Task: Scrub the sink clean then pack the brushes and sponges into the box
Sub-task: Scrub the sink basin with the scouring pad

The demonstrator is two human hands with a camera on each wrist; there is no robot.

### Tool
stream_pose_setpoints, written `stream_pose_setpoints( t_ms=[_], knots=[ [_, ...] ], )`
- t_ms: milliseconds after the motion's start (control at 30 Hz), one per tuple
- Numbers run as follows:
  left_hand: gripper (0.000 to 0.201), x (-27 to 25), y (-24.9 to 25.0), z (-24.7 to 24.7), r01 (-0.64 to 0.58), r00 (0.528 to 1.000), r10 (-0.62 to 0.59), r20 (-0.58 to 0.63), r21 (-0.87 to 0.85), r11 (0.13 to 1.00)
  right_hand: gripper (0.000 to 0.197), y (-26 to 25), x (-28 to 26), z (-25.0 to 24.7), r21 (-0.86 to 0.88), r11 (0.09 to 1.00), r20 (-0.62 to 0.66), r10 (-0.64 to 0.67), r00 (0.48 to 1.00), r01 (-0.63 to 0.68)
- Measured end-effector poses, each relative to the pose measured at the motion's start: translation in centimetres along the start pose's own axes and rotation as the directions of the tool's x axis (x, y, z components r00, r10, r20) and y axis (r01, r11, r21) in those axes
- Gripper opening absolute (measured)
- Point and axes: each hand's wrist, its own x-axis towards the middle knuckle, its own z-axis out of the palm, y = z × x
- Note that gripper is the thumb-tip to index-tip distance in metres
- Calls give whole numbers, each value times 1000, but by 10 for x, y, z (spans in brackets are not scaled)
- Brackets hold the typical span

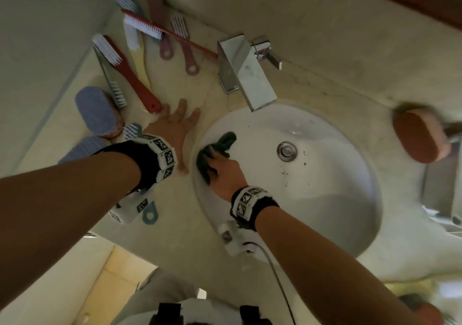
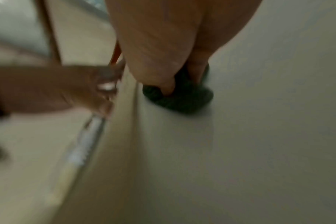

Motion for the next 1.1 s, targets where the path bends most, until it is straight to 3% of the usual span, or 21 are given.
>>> stream_pose_setpoints(
  t_ms=[100,233,300,567,633,733,867,967,1033,1100],
  knots=[
    [153,-1,3,-3,6,1000,-6,6,-3,1000,54,29,-2,-15,-381,917,362,29,932,120],
    [152,-2,4,-3,13,1000,-13,2,-3,1000,59,44,-3,-38,-600,741,536,92,839,301],
    [152,-2,4,-2,10,1000,-10,1,-10,1000,56,49,-7,-52,-677,658,527,120,841,331],
    [153,0,1,0,1,1000,-1,-12,-19,1000,47,79,-8,-102,-849,495,367,298,881,187],
    [153,0,1,0,-3,1000,3,-10,-28,1000,46,69,-7,-101,-849,471,381,230,895,240],
    [153,-1,0,-1,-8,1000,8,-2,-46,999,45,47,-3,-86,-825,424,411,-2,911,373],
    [155,1,0,-1,-1,1000,1,0,-37,999,31,32,17,-71,-771,304,511,-229,829,560],
    [156,2,0,0,-4,1000,4,-7,-33,999,38,37,39,-82,-742,331,551,-195,812,583],
    [155,2,0,1,-1,1000,1,-12,-40,999,39,57,49,-102,-768,362,532,-99,841,528],
    [156,3,0,1,0,1000,0,-16,-41,999,73,70,46,-128,-778,489,485,69,872,394]
  ],
)
